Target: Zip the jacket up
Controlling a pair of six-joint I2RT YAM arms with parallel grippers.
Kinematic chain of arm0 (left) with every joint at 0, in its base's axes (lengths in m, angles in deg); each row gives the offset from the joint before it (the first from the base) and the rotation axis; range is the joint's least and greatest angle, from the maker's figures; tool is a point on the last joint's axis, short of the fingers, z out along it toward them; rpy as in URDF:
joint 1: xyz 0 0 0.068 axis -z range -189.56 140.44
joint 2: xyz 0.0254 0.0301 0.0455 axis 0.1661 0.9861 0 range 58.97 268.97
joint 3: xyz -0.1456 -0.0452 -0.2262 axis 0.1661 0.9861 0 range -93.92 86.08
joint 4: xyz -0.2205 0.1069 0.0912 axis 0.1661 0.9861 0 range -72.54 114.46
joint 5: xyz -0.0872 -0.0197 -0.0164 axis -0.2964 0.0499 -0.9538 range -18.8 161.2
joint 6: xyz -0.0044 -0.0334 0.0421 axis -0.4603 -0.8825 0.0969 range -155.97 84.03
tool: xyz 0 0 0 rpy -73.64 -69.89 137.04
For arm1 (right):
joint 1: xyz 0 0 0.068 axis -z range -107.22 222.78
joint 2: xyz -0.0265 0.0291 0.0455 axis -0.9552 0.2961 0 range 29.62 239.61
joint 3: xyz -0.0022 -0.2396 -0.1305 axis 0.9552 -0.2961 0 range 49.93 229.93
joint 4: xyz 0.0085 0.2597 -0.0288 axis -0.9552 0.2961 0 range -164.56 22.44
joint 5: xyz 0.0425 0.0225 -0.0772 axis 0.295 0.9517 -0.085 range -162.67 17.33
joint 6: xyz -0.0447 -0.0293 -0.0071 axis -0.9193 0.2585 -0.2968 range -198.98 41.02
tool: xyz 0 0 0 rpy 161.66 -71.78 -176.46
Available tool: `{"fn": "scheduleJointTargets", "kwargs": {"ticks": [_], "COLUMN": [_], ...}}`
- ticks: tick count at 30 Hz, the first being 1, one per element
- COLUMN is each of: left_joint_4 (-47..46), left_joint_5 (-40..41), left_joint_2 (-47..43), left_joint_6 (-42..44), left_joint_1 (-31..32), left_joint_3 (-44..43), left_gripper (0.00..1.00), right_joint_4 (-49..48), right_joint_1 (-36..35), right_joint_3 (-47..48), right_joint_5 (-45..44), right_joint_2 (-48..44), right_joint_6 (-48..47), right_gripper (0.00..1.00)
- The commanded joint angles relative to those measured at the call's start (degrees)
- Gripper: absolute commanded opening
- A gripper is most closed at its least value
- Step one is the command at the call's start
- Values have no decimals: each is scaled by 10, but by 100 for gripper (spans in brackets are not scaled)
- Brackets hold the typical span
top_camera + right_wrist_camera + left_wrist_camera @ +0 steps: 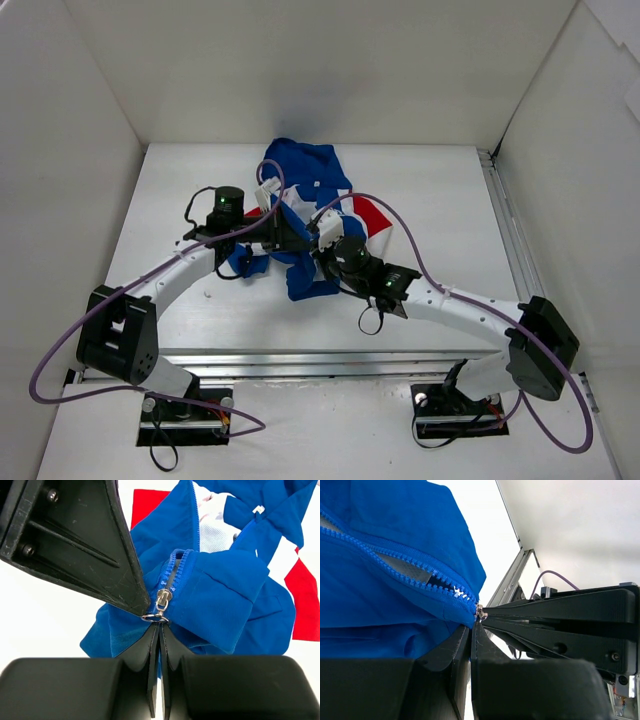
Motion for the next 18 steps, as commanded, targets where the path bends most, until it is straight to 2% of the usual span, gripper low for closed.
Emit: {"fn": "scheduleJointTargets", "kwargs": {"ticks": [1, 6, 13, 18], "left_joint_4": [-39, -42, -51, -60], "left_joint_5": [-13, -11, -11, -9], "left_joint_2": [-17, -19, -18, -23], "left_joint_6": [-9, -13, -26, -34], "left_joint_1": [-4, -4, -4, -4], "left_joint_3": [-5, -5, -3, 2], "left_gripper": [0, 0, 0, 0], "right_joint_4": [-26, -21, -2, 2], "right_joint_1": [-4, -4, -3, -4], "right_joint_3": [30, 23, 17, 15], "right_joint_5": [-11, -15, -16, -13], "right_joint_2": [-34, -51, -72, -56], "right_joint_6": [-1, 7, 27, 40], "right_gripper": [0, 3, 36, 43]}}
